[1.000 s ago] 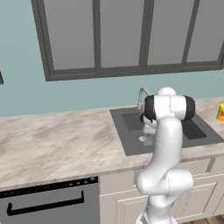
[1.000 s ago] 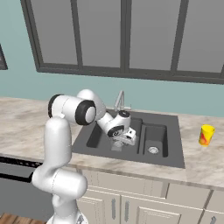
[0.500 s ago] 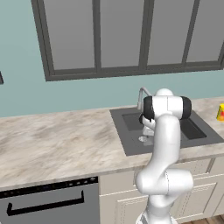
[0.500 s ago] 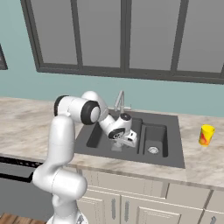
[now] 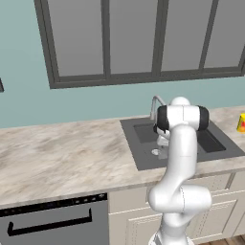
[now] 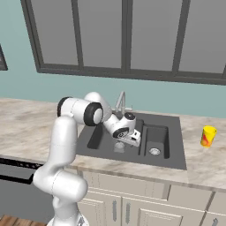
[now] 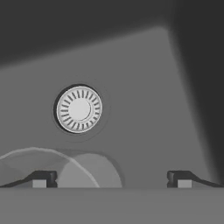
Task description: Move any existing items from the left basin to the right basin for drying. Then move the cup from the counter to the left basin of the sink for washing.
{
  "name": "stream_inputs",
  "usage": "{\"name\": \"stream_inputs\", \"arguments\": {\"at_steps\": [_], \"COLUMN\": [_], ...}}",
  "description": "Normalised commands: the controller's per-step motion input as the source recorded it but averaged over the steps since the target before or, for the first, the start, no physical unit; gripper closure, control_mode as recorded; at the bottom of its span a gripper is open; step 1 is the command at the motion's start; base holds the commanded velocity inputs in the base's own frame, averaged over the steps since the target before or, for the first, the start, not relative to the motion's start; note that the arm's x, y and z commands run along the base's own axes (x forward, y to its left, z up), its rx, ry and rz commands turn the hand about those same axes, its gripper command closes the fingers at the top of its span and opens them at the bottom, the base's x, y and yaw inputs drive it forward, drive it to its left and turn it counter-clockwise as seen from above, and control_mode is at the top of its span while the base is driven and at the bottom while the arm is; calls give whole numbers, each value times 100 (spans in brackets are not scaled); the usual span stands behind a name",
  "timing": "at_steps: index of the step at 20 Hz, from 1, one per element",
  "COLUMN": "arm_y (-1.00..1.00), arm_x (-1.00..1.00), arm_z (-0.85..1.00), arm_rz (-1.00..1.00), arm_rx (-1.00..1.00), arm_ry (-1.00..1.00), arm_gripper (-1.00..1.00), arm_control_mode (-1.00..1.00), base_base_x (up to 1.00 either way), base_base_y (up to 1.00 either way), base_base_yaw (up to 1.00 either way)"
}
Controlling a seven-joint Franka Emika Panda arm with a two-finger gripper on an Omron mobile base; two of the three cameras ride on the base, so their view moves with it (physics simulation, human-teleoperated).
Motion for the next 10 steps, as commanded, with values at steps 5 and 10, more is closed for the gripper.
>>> {"name": "stream_inputs", "arguments": {"at_steps": [5, 10], "arm_y": [0, 0], "arm_x": [4, -2], "arm_z": [-29, -34], "arm_rz": [0, 0], "arm_rx": [0, 0], "arm_ry": [0, 0], "arm_gripper": [-100, -100], "arm_control_mode": [-100, -100], "base_base_x": [0, 0], "base_base_y": [0, 0], "base_base_yaw": [0, 0]}}
